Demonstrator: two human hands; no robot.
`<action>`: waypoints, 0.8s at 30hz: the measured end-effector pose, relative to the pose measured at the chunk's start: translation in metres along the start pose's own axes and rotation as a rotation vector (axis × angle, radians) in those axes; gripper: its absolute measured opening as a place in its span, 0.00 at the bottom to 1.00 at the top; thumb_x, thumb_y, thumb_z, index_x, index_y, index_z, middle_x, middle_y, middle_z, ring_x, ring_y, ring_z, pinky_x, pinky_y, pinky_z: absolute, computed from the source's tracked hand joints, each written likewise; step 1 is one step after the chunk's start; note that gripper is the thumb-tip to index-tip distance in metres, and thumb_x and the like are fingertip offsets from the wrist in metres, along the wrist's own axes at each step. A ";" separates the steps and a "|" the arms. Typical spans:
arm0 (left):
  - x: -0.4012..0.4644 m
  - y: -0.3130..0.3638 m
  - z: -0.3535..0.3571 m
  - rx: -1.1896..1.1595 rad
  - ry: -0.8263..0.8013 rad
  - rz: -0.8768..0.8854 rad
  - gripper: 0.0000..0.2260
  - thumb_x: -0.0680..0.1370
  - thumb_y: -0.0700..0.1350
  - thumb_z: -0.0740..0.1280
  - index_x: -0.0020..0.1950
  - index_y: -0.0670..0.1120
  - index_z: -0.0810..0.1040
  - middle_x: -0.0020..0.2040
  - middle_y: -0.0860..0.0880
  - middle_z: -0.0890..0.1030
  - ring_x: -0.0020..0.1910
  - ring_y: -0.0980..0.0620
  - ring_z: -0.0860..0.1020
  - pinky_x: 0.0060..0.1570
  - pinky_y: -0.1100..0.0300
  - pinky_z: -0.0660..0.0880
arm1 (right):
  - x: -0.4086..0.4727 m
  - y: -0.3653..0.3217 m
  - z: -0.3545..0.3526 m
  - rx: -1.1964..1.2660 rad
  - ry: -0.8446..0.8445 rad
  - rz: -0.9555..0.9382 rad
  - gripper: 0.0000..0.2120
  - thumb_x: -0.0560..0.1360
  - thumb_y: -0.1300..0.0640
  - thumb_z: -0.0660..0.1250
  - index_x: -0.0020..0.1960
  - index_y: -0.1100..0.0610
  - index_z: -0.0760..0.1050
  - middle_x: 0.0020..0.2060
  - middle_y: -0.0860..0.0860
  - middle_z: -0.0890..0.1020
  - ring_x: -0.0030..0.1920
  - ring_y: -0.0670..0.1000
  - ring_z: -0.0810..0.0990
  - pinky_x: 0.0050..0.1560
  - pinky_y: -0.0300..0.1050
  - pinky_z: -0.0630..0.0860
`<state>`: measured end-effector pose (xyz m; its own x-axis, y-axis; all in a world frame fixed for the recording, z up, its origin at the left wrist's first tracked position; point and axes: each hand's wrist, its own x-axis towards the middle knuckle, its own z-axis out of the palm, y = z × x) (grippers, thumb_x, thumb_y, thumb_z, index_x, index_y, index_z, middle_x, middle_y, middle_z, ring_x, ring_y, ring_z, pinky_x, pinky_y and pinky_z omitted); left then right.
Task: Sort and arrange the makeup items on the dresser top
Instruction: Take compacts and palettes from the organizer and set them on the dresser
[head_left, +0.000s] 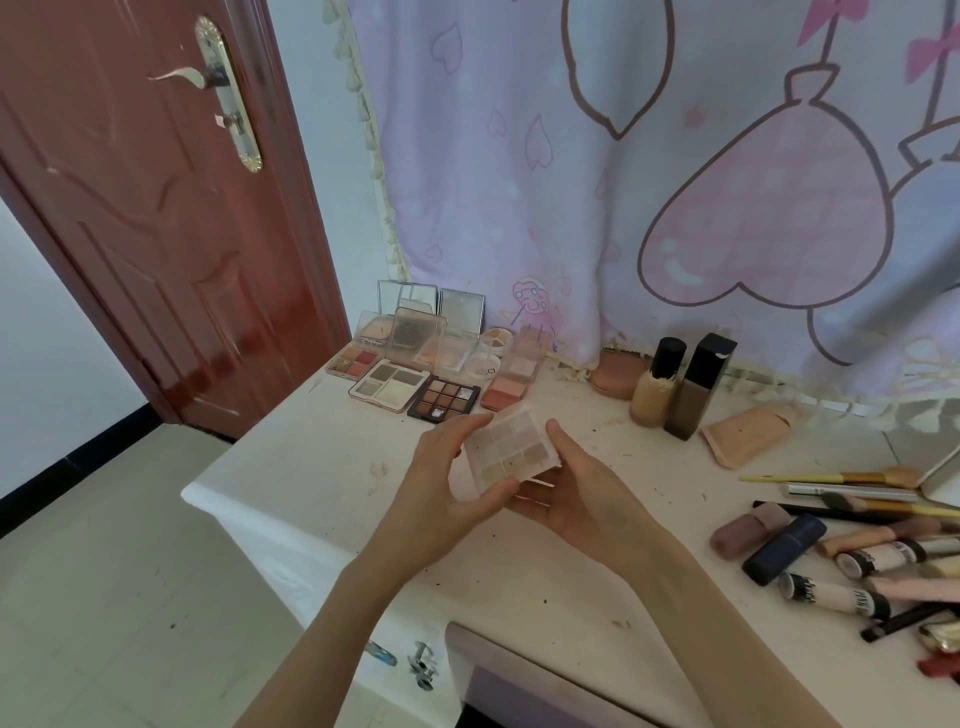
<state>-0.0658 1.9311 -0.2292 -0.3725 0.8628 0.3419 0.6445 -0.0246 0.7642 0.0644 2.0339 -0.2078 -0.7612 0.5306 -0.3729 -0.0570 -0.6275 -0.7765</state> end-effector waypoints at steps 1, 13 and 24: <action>-0.001 0.000 0.000 0.027 -0.001 0.015 0.25 0.68 0.62 0.65 0.64 0.64 0.62 0.64 0.62 0.67 0.64 0.64 0.64 0.62 0.71 0.64 | 0.001 0.002 0.002 0.038 -0.023 0.013 0.21 0.79 0.47 0.57 0.60 0.61 0.75 0.54 0.60 0.81 0.50 0.57 0.82 0.49 0.50 0.79; 0.006 0.002 -0.015 0.259 -0.021 0.048 0.28 0.66 0.68 0.60 0.65 0.64 0.61 0.66 0.65 0.63 0.65 0.63 0.60 0.61 0.77 0.48 | 0.008 0.006 0.011 0.187 -0.228 0.039 0.27 0.75 0.43 0.58 0.67 0.60 0.71 0.57 0.61 0.79 0.53 0.60 0.81 0.55 0.52 0.77; 0.009 0.003 -0.035 0.075 -0.072 -0.034 0.25 0.65 0.62 0.72 0.59 0.65 0.70 0.63 0.66 0.68 0.65 0.64 0.65 0.68 0.60 0.59 | 0.007 0.011 0.015 0.210 -0.184 0.026 0.25 0.72 0.48 0.64 0.63 0.61 0.73 0.53 0.62 0.80 0.53 0.61 0.78 0.55 0.54 0.77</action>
<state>-0.0905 1.9210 -0.2041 -0.3478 0.8966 0.2743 0.6818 0.0410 0.7304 0.0485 2.0218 -0.2115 -0.8677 0.4125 -0.2774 -0.1544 -0.7541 -0.6384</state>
